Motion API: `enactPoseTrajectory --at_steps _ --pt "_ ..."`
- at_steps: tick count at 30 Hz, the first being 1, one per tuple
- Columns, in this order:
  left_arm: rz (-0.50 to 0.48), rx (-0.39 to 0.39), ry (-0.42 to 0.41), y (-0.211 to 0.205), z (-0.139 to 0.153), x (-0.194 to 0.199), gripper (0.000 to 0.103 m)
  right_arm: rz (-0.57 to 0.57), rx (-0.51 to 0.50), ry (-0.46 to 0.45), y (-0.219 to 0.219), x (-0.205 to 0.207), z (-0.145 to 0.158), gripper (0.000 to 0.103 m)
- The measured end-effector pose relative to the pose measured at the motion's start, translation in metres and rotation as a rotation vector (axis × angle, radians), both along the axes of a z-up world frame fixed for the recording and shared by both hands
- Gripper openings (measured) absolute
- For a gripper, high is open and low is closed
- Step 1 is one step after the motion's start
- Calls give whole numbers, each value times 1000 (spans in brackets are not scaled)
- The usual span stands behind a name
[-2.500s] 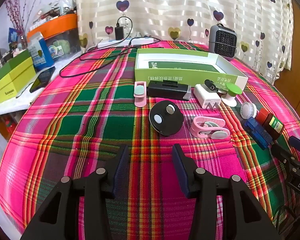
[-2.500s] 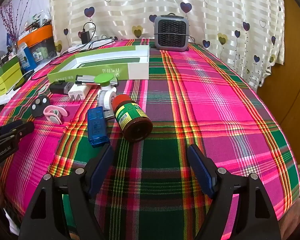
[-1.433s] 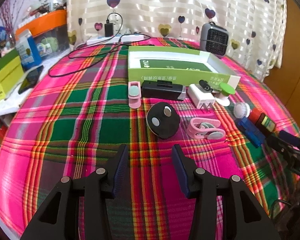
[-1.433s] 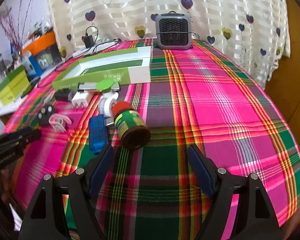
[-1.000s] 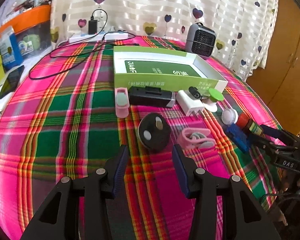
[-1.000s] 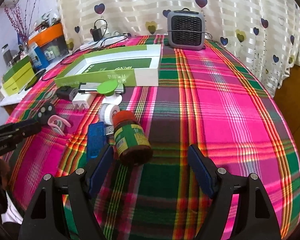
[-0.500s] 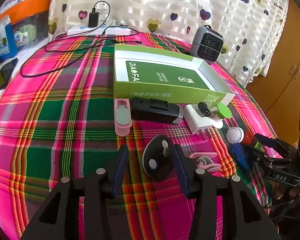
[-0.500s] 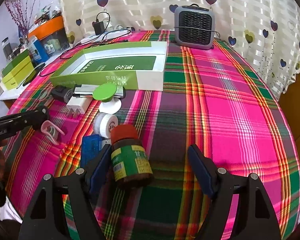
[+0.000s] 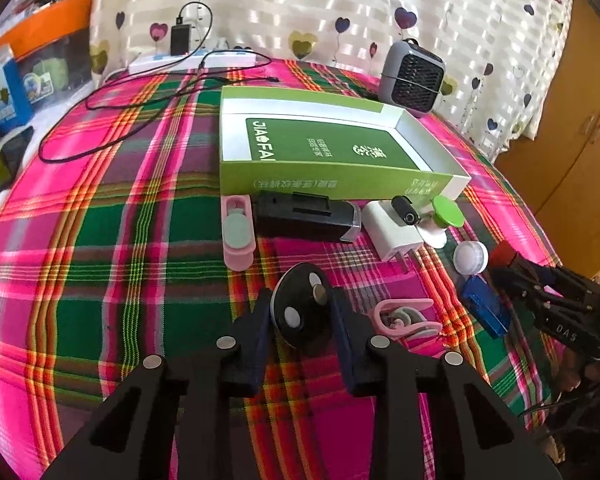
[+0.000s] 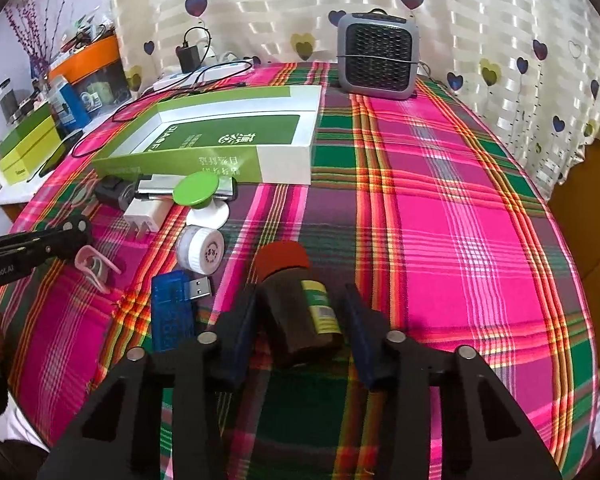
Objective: Organize rigid objects
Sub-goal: 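Grasp the black dotted puck with the left tool while the right tool grasps the amber jar, then carry the puck and jar into the green box and open both tools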
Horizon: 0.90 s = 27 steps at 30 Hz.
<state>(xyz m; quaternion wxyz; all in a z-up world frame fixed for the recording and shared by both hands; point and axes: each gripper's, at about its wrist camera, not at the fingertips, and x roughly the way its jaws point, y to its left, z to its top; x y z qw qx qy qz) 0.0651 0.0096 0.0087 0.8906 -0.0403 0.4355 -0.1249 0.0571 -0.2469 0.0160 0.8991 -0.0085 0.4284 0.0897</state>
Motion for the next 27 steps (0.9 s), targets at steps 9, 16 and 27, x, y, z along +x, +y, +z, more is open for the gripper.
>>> enactPoseTrajectory --at_steps 9,16,27 --pt "1 -4 4 0 1 -1 25 9 24 3 -1 0 0 33" --pt "7 -5 -1 4 9 1 25 35 42 -20 3 6 13 33" --pt "-28 -23 -38 2 45 42 25 95 53 -76 25 43 49 33"
